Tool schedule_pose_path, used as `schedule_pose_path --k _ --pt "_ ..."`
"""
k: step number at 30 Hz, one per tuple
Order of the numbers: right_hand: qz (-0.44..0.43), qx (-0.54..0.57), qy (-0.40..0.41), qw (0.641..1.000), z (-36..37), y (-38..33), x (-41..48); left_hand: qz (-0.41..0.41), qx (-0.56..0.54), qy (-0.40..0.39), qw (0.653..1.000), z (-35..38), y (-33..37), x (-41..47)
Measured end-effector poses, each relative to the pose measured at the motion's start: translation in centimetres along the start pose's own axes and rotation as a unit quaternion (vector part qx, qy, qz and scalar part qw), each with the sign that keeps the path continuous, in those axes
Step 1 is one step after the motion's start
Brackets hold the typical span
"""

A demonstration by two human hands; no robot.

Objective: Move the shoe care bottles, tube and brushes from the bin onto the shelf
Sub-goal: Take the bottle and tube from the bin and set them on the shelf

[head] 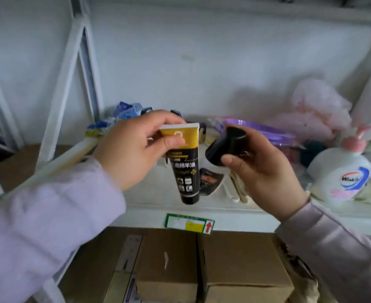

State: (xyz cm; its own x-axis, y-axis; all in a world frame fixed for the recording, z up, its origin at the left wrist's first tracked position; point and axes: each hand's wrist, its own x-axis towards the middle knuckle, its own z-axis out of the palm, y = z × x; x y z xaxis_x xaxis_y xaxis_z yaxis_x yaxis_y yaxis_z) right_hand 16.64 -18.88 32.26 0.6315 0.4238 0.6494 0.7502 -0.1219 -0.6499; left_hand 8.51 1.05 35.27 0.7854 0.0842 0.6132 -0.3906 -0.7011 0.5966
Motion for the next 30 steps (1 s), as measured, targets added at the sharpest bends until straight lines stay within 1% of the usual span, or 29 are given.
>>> schedule_pose_path --k 4,7,9,11,14,17,21,23,26,28,30 --pt "0.057 -0.04 0.034 0.997 0.3 2.0 3.8 -0.015 0.049 0.012 0.999 1.0 -0.9 3.6" --pt "0.1 -0.066 0.042 0.992 0.5 3.4 5.6 -0.005 0.145 0.006 0.989 2.1 -1.6 5.8" --pt "0.127 -0.071 0.047 0.988 0.6 4.2 6.6 -0.015 0.187 -0.011 0.982 3.1 -1.8 7.0" --pt "0.148 -0.076 0.043 0.985 0.6 4.9 7.3 -0.035 0.198 -0.029 0.979 4.1 -2.4 7.9" --pt "0.166 -0.075 0.015 0.983 0.8 5.7 7.8 -0.046 0.229 -0.067 0.97 5.5 -3.6 8.3" --pt "0.166 -0.072 0.003 0.984 1.2 6.1 7.7 -0.041 0.258 -0.086 0.962 6.2 -4.1 8.1" --pt "0.155 -0.086 -0.017 0.984 1.4 6.6 7.4 -0.015 0.293 -0.064 0.954 6.0 -4.3 7.9" --pt "0.151 -0.098 -0.019 0.984 1.4 6.8 7.2 -0.012 0.3 -0.064 0.952 5.7 -4.4 7.8" --pt "0.154 -0.082 -0.019 0.985 1.3 6.8 6.8 0.004 0.316 -0.068 0.946 5.5 -4.6 7.6" --pt "0.14 -0.104 -0.005 0.985 1.2 6.9 6.4 0.025 0.33 -0.065 0.942 5.5 -4.6 7.5" --pt "0.095 -0.148 0.031 0.984 1.2 6.7 6.0 0.041 0.334 -0.054 0.94 5.5 -4.6 7.4"
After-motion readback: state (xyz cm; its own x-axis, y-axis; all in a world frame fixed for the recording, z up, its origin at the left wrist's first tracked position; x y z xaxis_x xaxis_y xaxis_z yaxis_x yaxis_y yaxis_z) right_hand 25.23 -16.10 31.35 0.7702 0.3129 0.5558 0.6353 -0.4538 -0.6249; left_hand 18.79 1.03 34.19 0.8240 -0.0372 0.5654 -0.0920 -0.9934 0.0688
